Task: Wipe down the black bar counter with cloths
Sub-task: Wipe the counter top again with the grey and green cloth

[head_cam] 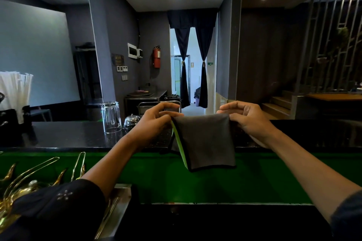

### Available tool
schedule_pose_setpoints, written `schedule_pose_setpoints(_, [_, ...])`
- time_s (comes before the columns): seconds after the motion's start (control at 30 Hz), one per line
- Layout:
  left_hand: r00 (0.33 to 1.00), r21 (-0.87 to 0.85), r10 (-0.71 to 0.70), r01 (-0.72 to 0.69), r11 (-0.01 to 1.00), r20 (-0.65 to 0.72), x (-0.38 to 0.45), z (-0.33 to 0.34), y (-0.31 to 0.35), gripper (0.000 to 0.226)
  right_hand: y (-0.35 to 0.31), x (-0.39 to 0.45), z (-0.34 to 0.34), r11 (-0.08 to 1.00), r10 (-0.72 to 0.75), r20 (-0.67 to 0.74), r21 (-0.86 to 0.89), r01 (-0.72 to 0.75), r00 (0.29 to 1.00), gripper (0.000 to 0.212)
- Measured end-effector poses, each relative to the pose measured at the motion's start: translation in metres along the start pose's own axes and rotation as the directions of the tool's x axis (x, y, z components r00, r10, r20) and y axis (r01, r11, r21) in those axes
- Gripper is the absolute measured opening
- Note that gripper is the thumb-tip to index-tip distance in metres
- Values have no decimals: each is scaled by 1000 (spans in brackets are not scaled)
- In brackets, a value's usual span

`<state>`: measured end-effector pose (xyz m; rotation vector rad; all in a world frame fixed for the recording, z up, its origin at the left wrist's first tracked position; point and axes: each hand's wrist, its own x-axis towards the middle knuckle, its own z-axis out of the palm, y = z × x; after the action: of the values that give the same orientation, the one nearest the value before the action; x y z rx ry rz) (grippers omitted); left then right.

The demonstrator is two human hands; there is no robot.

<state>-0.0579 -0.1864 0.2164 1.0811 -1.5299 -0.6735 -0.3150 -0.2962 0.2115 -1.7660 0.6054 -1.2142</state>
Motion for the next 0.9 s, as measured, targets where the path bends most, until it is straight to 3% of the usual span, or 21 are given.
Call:
schedule_pose_setpoints(0.07, [1000,28,-19,19,999,9,0,-1,-2,28,1,-1,-1,997,21,14,70,-22,1000,24])
schedule_pose_setpoints(0.27, [995,478,95,-79,875,-10,3,6,-11,60,7,-6,0,989,23,40,143,-29,999,21])
schedule_pose_setpoints(0.43, [978,645,202,-123,755,-50,6,9,-10,45,9,-12,0,999,-38,37,-12,38,999,40])
schedule_pose_setpoints(0.57, [983,677,185,-126,726,-16,8,11,-6,25,10,-13,5,957,-88,68,-270,103,994,50])
schedule_pose_setpoints(0.8, [985,807,157,-147,572,68,17,0,4,10,-1,-2,19,828,-46,178,-543,138,983,17])
schedule_pose_setpoints(0.9, [989,838,140,-46,544,-36,20,-12,1,14,-3,11,27,779,-16,162,-616,114,987,11])
